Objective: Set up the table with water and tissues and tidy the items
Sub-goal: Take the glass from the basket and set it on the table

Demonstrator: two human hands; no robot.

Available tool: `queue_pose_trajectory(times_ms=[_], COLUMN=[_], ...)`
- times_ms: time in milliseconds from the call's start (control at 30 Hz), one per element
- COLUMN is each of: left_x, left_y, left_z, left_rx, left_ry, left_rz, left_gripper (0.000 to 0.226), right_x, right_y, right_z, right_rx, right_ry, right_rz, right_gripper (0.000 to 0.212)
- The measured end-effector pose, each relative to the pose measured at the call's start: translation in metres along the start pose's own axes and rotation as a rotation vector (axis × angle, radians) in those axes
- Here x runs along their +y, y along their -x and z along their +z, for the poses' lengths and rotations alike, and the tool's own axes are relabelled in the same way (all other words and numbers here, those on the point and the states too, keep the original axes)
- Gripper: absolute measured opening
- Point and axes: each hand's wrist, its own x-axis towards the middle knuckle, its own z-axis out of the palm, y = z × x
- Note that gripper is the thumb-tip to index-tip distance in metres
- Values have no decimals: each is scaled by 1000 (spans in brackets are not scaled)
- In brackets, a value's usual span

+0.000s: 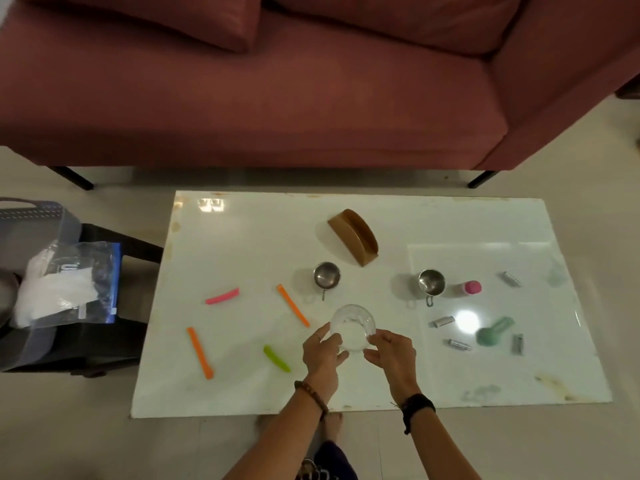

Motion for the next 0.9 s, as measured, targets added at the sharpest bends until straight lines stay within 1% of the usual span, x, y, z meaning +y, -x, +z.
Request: queue_pose_trajectory(times_ms=[133, 233, 400, 533, 633, 667, 700, 767, 800, 867, 900], left_x=[-15, -22, -27, -26, -21, -19, -16, -10, -7, 4, 12], left_y=[-28, -40, -48, -53, -55, -55, -53, -46, -41, -25, -15], left_z=[20, 27, 34, 35, 33, 30, 26, 14, 5, -22, -39], left_rx=[54, 79, 57, 64, 10, -32, -70, -99, -84, -40, -31], left_ry=[-12, -13, -46, -53, -82, -99, -116, -138, -153, -194, -193], left_rz=[22, 42, 81, 68, 42, 32, 17, 7, 35, 165, 237], left_gripper=[46, 47, 48, 49, 50, 50, 51, 51, 48, 37, 31], right_x=[15, 24, 32, 37, 39, 38, 37, 35, 30, 15, 8], right_y=[-31, -43, -52, -55, -55, -54, -51, -44, -36, -12, 3], right_z=[-3, -1, -1, 1, 2, 3, 6, 12, 18, 38, 52], right_rx=[22, 32, 65, 36, 21, 21, 28, 122, 188, 284, 269], right_ry=[-48, -68, -72, -84, -119, -129, -123, 46, 157, 260, 253], right_rz=[41, 27, -4, -14, 8, 27, 55, 75, 47, -102, -184], right_gripper=[8, 9, 11, 11, 12, 16, 25, 44, 46, 35, 26])
